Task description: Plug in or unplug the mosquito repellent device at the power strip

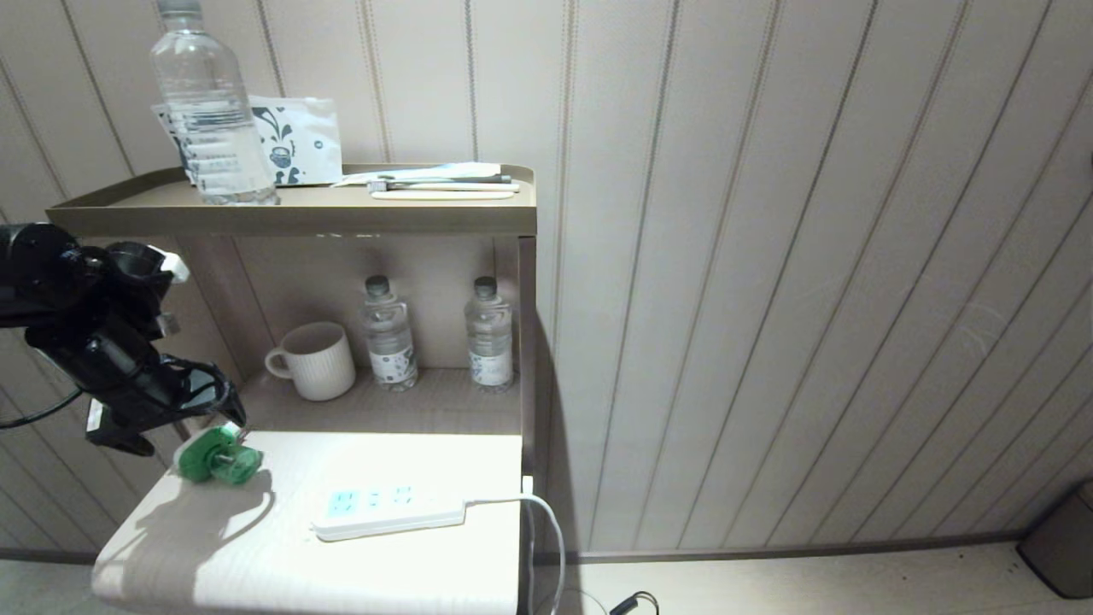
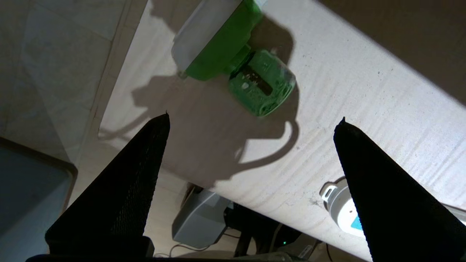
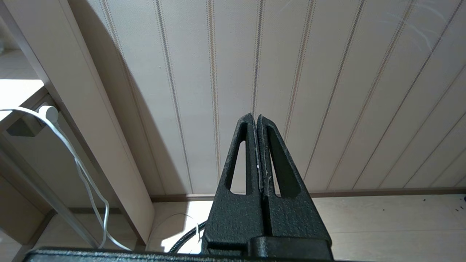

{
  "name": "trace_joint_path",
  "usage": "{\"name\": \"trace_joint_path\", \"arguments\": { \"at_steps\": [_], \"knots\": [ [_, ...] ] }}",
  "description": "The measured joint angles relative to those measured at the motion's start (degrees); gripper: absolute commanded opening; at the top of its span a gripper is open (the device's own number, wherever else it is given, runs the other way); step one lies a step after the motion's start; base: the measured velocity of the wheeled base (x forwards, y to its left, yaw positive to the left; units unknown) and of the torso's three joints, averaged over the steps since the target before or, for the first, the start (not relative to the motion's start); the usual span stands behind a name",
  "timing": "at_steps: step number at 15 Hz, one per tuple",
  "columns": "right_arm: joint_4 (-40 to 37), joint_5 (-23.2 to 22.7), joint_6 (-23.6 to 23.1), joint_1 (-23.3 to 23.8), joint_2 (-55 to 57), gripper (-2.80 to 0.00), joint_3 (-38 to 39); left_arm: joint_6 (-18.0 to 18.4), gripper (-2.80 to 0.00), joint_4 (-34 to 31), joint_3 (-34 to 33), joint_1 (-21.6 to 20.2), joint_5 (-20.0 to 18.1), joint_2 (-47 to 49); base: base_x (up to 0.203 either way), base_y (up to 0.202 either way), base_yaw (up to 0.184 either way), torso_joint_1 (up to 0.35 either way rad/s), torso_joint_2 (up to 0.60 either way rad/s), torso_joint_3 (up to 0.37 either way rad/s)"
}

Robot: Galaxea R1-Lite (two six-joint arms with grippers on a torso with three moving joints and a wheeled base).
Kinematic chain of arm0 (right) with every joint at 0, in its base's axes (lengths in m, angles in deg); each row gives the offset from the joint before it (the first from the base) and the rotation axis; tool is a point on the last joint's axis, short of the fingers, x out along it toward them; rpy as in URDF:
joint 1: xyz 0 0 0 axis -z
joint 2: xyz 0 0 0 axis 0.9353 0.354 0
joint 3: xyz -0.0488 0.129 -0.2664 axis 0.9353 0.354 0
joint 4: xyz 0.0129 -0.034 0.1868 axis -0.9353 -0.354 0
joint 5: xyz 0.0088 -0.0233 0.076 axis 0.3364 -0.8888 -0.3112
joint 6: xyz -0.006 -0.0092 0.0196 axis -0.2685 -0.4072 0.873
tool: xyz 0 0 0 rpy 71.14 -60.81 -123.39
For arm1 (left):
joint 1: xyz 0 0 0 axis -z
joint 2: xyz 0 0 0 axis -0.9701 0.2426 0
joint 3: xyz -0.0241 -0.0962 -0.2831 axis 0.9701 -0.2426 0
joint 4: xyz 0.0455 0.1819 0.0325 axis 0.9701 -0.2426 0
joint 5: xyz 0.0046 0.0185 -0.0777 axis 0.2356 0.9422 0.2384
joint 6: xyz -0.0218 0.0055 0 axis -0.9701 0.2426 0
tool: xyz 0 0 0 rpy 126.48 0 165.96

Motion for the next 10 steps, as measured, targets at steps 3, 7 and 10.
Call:
{"name": "trace_joint_path", "arguments": {
  "at_steps": [3,7,10],
  "knots": [
    [0.02,0.00,-0.01,0.02,0.02,-2.80,0.00,-0.04,0.00,0.10,1.63,-0.11,-0.02,3.35,0.000,0.000,0.000,0.000,0.00,0.000],
    [0.02,0.00,0.00,0.02,0.02,-2.80,0.00,-0.33,0.00,0.20,2.82,-0.09,-0.49,6.92,0.000,0.000,0.000,0.000,0.00,0.000],
    [0.02,0.00,0.00,0.02,0.02,-2.80,0.00,-0.41,0.00,0.20,3.09,0.21,-0.91,8.39,0.000,0.000,0.000,0.000,0.00,0.000]
  ]
}}
